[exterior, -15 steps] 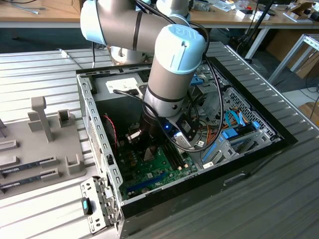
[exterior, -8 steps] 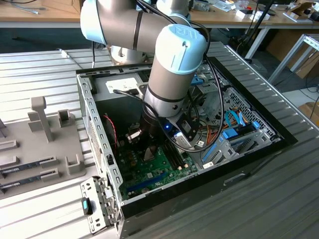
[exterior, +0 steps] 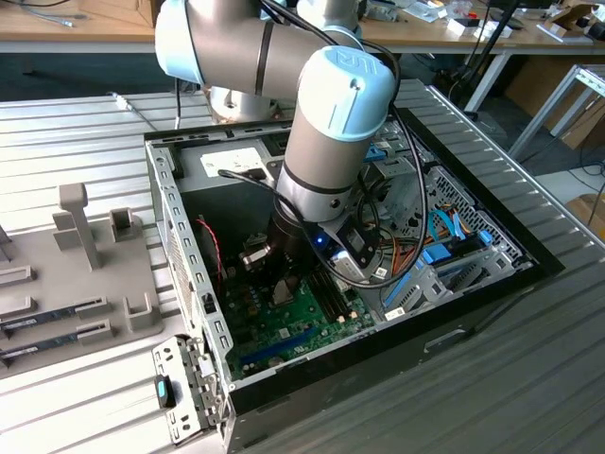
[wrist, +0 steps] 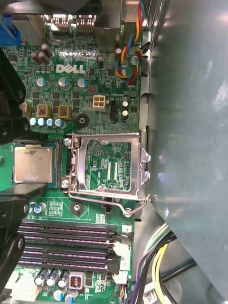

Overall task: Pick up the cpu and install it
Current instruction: 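Place the cpu into insertion slot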

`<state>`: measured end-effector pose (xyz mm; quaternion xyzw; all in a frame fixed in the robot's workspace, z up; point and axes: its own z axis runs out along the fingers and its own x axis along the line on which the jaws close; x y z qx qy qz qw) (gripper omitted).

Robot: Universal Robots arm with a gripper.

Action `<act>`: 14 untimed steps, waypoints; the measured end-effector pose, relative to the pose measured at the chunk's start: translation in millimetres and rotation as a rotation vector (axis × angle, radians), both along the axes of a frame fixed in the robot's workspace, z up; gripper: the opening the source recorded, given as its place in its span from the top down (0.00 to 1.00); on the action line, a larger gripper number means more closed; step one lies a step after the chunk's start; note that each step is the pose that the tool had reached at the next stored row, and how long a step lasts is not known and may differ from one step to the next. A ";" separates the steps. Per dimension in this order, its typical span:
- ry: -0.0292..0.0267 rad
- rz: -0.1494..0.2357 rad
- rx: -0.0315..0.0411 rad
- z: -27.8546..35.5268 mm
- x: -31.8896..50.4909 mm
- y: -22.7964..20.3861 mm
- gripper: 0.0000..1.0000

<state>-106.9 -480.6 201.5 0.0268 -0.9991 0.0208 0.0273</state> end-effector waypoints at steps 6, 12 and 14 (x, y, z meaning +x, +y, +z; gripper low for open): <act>0.0000 0.000 0.0003 -1.3 0.6 0.1 0.53; -0.0001 -0.003 0.0005 -2.1 1.7 0.1 0.53; -0.0001 -0.003 0.0007 -2.1 1.7 0.1 0.53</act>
